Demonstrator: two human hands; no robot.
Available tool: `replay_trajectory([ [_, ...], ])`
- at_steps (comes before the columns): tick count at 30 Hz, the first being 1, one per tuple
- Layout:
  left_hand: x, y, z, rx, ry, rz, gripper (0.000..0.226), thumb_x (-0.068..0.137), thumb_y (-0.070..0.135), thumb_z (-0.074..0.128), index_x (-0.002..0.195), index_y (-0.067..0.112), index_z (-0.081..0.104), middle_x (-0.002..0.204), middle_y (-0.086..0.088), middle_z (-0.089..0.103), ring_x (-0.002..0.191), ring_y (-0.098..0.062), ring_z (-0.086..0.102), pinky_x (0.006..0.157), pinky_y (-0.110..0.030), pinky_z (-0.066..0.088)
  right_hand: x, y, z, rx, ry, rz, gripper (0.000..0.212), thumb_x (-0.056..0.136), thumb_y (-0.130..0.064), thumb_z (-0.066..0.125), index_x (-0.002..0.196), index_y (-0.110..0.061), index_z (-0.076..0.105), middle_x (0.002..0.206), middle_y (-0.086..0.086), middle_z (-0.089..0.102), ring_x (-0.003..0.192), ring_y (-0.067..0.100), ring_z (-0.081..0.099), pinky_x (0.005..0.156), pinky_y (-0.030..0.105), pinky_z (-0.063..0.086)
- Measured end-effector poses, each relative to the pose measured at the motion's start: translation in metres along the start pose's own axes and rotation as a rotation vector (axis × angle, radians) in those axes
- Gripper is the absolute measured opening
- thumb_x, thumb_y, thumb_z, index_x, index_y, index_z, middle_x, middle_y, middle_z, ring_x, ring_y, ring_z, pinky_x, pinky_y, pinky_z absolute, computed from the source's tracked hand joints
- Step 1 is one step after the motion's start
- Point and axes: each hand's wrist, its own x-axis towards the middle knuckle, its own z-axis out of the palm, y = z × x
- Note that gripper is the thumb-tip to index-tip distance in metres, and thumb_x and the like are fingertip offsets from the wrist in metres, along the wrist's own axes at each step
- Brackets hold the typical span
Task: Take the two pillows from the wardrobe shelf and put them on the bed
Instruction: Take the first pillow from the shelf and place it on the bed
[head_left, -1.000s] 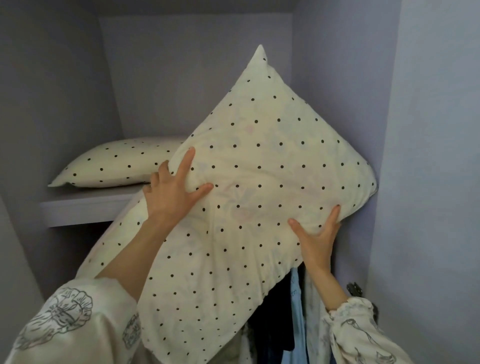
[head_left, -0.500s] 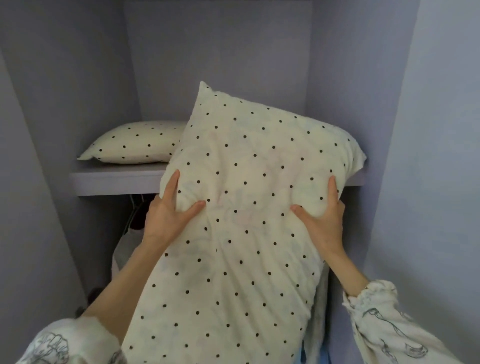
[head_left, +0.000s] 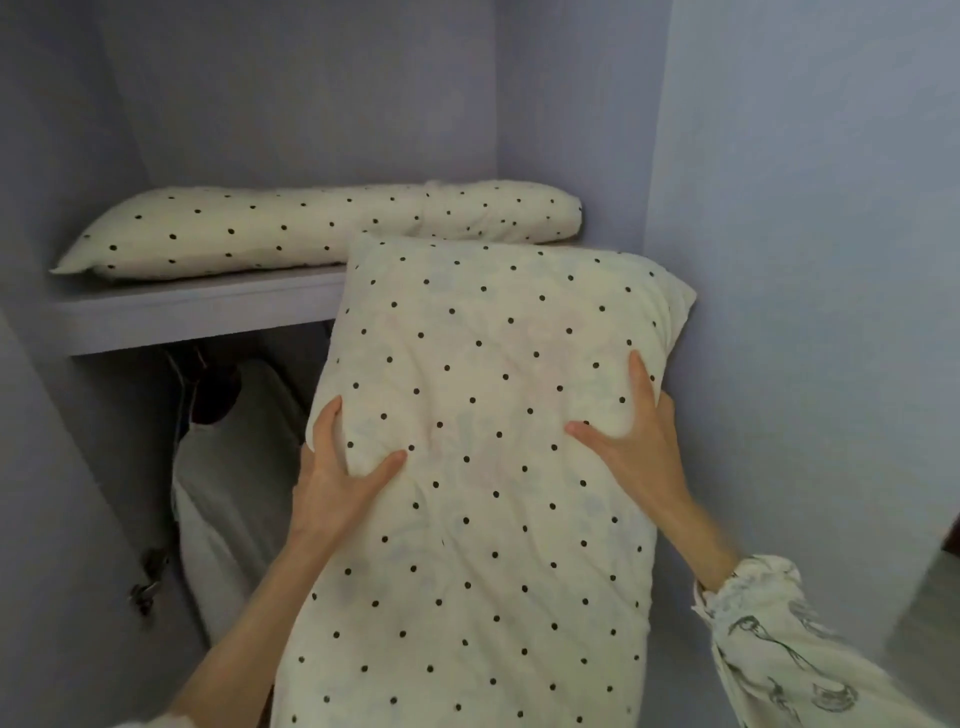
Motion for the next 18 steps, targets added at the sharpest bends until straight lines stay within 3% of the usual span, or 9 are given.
replay_trajectory([
  [2, -0.018, -0.007, 0.0, -0.012, -0.061, 0.017, 0.096, 0.057, 0.067, 0.072, 0.132, 0.054, 0.013, 0.147, 0.008, 0.029, 0.127, -0.021, 0.038, 0.097, -0.039, 0.034, -0.034, 0.0, -0.012, -0.031, 0.034, 0.038, 0.103, 0.059, -0.059, 0.074, 0.131, -0.066, 0.0, 0.145, -0.004, 0.02, 0.13, 0.014, 0.03, 0.099, 0.029, 0.026],
  [5, -0.047, -0.012, 0.003, -0.056, -0.159, 0.023, 0.097, 0.054, 0.069, 0.071, 0.131, 0.055, 0.014, 0.144, 0.007, 0.032, 0.124, -0.02, 0.04, 0.097, -0.042, 0.037, -0.083, -0.001, -0.037, -0.104, 0.09, 0.097, 0.101, 0.059, -0.062, 0.071, 0.132, -0.064, 0.001, 0.145, -0.004, 0.022, 0.131, 0.013, 0.029, 0.104, 0.036, 0.027],
  [9, -0.093, -0.012, 0.02, -0.116, -0.29, 0.012, 0.097, 0.051, 0.074, 0.07, 0.129, 0.059, 0.015, 0.143, 0.013, 0.035, 0.119, -0.01, 0.04, 0.094, -0.034, 0.036, -0.148, 0.001, -0.08, -0.153, 0.189, 0.145, 0.098, 0.063, -0.058, 0.072, 0.139, -0.052, 0.009, 0.142, -0.014, 0.026, 0.121, -0.003, 0.026, 0.102, 0.031, 0.027],
  [11, -0.122, -0.008, 0.034, -0.138, -0.366, 0.015, 0.098, 0.051, 0.074, 0.07, 0.13, 0.056, 0.016, 0.143, 0.014, 0.037, 0.122, -0.011, 0.043, 0.098, -0.037, 0.039, -0.182, 0.005, -0.107, -0.212, 0.248, 0.169, 0.095, 0.065, -0.055, 0.072, 0.139, -0.051, 0.013, 0.134, -0.019, 0.028, 0.115, -0.006, 0.028, 0.097, 0.027, 0.027],
  [15, -0.18, 0.003, 0.069, -0.139, -0.503, 0.035, 0.098, 0.054, 0.07, 0.071, 0.133, 0.05, 0.016, 0.144, 0.009, 0.038, 0.126, -0.019, 0.044, 0.101, -0.049, 0.04, -0.243, 0.014, -0.165, -0.32, 0.334, 0.261, 0.094, 0.063, -0.058, 0.071, 0.138, -0.052, 0.015, 0.133, -0.009, 0.031, 0.111, 0.0, 0.034, 0.093, 0.028, 0.032],
  [18, -0.223, 0.02, 0.102, -0.156, -0.584, 0.065, 0.099, 0.054, 0.069, 0.07, 0.134, 0.047, 0.017, 0.146, 0.008, 0.034, 0.128, -0.02, 0.039, 0.103, -0.047, 0.037, -0.285, 0.023, -0.213, -0.406, 0.397, 0.311, 0.095, 0.06, -0.064, 0.067, 0.139, -0.05, 0.014, 0.135, -0.005, 0.032, 0.113, 0.001, 0.034, 0.092, 0.027, 0.032],
])
